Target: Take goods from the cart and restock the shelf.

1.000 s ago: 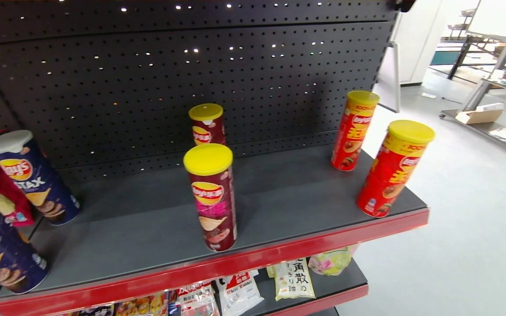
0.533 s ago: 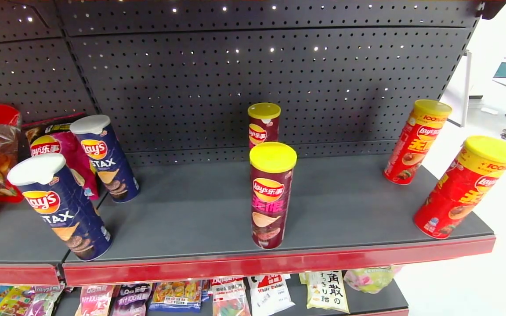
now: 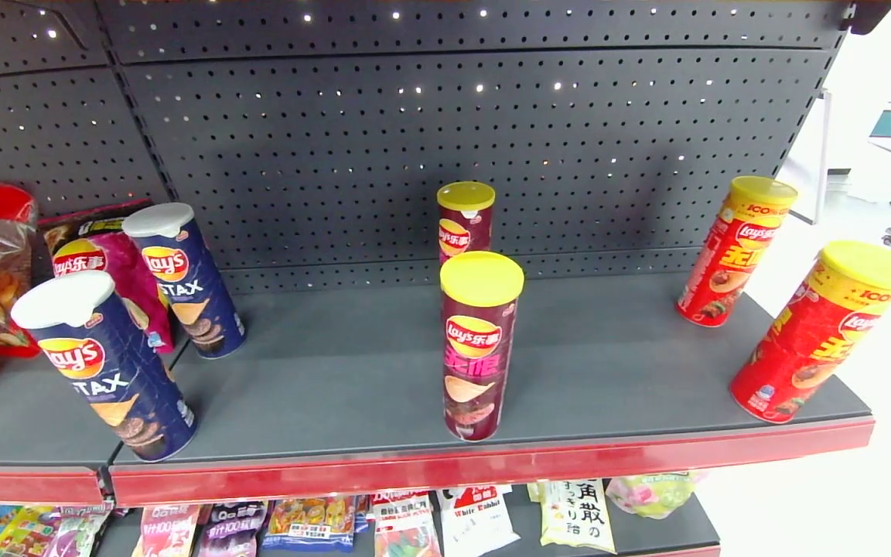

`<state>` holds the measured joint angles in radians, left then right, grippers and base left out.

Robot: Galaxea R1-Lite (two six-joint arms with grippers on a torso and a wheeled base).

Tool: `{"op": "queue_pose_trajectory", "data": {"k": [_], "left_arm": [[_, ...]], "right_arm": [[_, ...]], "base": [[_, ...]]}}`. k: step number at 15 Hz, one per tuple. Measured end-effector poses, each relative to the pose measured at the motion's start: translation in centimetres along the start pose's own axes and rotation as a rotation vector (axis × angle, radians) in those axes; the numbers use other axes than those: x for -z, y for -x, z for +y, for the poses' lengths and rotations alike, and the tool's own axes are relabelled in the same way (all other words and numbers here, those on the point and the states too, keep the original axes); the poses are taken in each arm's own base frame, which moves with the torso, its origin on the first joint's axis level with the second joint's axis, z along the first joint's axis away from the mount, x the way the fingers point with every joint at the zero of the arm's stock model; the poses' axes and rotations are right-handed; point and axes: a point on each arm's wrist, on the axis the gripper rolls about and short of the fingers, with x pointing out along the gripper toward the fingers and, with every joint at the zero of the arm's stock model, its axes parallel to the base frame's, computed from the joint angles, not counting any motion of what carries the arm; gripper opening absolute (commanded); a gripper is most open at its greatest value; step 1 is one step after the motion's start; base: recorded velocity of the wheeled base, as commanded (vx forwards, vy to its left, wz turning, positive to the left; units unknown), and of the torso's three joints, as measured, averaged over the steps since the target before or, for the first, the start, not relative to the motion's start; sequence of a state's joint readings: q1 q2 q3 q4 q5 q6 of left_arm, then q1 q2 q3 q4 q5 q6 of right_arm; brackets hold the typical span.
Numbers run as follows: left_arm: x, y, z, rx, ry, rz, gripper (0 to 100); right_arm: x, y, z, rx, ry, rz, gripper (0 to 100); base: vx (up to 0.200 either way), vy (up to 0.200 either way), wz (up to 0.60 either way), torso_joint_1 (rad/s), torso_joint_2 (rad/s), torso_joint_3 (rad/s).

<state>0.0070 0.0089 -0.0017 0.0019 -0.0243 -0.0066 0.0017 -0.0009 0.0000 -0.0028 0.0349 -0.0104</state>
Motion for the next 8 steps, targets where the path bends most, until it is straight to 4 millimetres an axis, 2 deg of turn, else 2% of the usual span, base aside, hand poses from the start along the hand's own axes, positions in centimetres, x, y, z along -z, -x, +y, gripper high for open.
{"op": "queue_pose_trajectory", "data": {"k": [8], "left_arm": [[0.01,0.07,0.01,0.005,-0.001,-0.009,100]], "right_arm": [[0.00,0.00,0.00,0.001,0.003,0.000,100]], "base": [[0.000,0.000,0.00,0.000,0.00,0.000]]}}
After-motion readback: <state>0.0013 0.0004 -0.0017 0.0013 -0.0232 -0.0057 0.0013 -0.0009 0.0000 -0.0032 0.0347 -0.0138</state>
